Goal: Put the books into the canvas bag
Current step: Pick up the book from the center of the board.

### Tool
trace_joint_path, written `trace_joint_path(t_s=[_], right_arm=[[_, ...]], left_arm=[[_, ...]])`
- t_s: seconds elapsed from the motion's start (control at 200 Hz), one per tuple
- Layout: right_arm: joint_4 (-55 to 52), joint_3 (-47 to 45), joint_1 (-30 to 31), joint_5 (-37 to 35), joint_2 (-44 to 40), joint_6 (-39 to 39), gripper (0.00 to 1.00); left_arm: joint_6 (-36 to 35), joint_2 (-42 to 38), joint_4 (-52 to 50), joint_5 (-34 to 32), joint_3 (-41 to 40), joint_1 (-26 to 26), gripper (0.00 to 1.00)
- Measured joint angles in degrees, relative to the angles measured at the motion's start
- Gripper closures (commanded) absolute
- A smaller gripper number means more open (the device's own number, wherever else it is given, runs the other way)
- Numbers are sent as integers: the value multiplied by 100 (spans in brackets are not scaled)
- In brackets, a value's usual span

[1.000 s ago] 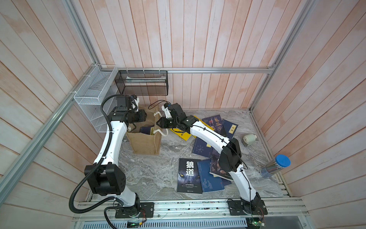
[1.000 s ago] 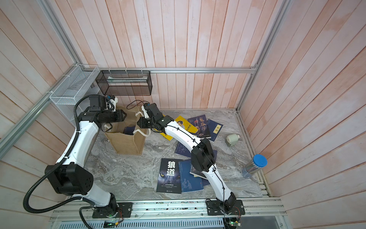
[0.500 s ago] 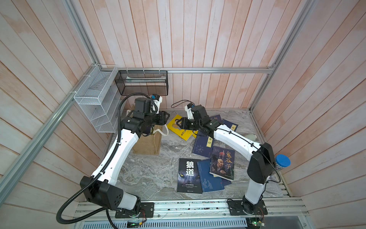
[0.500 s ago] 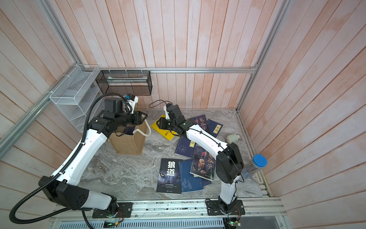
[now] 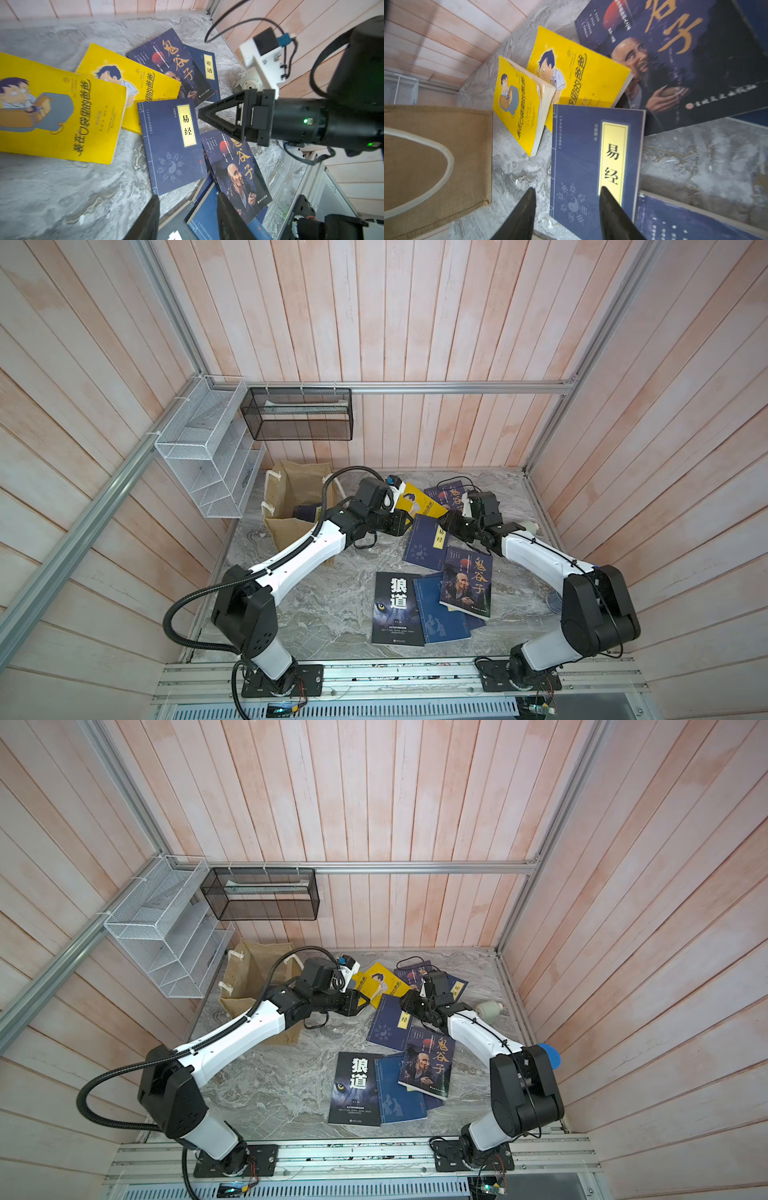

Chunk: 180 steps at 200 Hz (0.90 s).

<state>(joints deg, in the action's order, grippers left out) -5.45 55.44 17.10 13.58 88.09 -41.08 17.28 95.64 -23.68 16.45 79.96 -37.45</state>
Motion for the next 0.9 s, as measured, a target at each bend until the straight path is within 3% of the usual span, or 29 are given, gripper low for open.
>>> trace_joint_path(t_s=[0.25,0.475,0.9], right_arm=[[385,-199,-553,527,518,127,46],[734,-424,-686,885,859,120,45],[1749,-785,-693,1663,1329,37,45]], left_arm=[[254,1051,457,330,-4,-11,53],[363,1827,614,566,-4,-11,52],[442,2286,866,581,-114,46,52]])
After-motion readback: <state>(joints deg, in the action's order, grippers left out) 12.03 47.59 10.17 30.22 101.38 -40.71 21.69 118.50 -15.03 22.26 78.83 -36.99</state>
